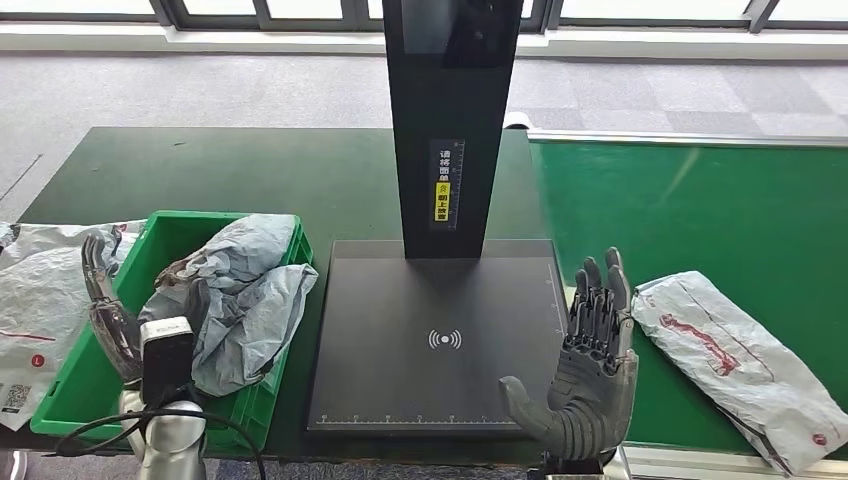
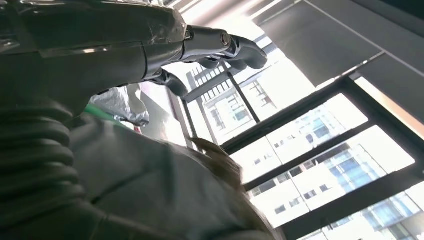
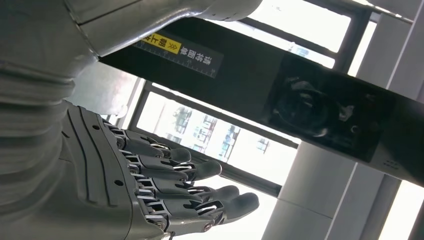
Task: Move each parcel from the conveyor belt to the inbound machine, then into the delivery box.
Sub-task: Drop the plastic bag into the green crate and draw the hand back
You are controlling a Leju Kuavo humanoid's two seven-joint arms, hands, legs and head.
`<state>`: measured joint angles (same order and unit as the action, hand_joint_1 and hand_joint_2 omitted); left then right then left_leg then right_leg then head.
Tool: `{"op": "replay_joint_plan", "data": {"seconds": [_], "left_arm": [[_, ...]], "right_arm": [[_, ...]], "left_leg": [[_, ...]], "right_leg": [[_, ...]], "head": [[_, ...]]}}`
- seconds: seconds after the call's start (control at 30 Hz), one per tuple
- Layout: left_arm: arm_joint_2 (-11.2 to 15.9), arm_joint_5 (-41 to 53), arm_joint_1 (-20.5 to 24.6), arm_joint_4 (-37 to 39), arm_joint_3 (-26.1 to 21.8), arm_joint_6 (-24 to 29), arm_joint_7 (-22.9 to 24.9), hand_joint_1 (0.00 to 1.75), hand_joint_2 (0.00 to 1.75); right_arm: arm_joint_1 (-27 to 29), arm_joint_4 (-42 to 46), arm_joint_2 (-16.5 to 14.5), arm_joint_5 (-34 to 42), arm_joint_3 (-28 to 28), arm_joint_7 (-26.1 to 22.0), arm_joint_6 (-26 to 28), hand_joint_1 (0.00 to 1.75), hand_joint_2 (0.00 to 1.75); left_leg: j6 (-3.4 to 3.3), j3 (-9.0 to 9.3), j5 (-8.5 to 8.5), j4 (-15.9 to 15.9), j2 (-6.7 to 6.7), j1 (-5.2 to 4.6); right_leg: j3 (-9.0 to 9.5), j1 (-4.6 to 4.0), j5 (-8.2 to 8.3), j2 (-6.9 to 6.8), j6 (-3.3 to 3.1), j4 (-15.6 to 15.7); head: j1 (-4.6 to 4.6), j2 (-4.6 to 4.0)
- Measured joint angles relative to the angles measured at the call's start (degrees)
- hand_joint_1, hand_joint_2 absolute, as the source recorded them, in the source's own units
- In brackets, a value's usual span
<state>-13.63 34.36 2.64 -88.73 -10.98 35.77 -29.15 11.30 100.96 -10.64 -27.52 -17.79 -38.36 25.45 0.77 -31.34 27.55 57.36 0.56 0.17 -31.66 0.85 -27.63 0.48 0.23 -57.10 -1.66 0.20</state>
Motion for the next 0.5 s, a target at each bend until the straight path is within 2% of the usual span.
{"op": "replay_joint_plan", "data": {"seconds": [0.2,0.27,0.33,0.43,0.5], "left_arm": [[-0.43,7.68,-2.64,-2.02,4.21,1.44,6.08,0.0,0.0],[-0.81,12.93,-2.81,-2.64,4.51,2.79,7.56,0.0,0.0],[-1.96,24.98,-3.05,-5.71,4.04,3.67,11.25,0.0,0.0],[-3.67,50.33,-3.4,-14.65,1.91,4.21,18.2,0.0,0.0],[-4.17,56.84,-3.88,-19.56,-0.38,4.41,18.28,0.0,0.0]], "right_arm": [[0.04,-0.02,-0.22,-0.04,0.94,-0.36,-0.3,0.0,1.75],[-0.03,-0.04,-0.25,-0.19,1.23,-0.36,-0.26,0.0,1.75],[-0.27,-0.21,-0.36,-1.65,1.64,0.67,0.29,0.0,1.75],[-0.96,-1.17,-0.6,-7.54,2.69,4.85,2.9,0.0,1.75],[-1.28,-2.06,-0.7,-11.59,3.79,7.81,4.57,0.0,1.75]], "left_leg": [[0.01,-0.03,-0.01,0.01,-0.02,0.01],[0.02,-0.06,-0.02,0.01,-0.01,0.01],[0.03,-0.13,-0.03,0.02,-0.01,0.04],[0.03,-0.2,-0.02,0.03,-0.01,0.08],[0.04,-0.19,0.0,0.03,-0.02,0.07]], "right_leg": [[-0.04,-0.06,0.01,-0.01,0.0,-0.01],[-0.04,-0.09,0.01,-0.01,-0.01,-0.03],[-0.07,-0.15,0.02,-0.01,-0.01,-0.05],[-0.1,-0.15,0.02,-0.01,-0.02,-0.05],[-0.16,-0.12,0.01,0.0,-0.02,-0.05]], "head": [[0.0,0.0],[0.0,0.0],[0.01,0.0],[0.02,0.0],[0.02,0.0]]}}
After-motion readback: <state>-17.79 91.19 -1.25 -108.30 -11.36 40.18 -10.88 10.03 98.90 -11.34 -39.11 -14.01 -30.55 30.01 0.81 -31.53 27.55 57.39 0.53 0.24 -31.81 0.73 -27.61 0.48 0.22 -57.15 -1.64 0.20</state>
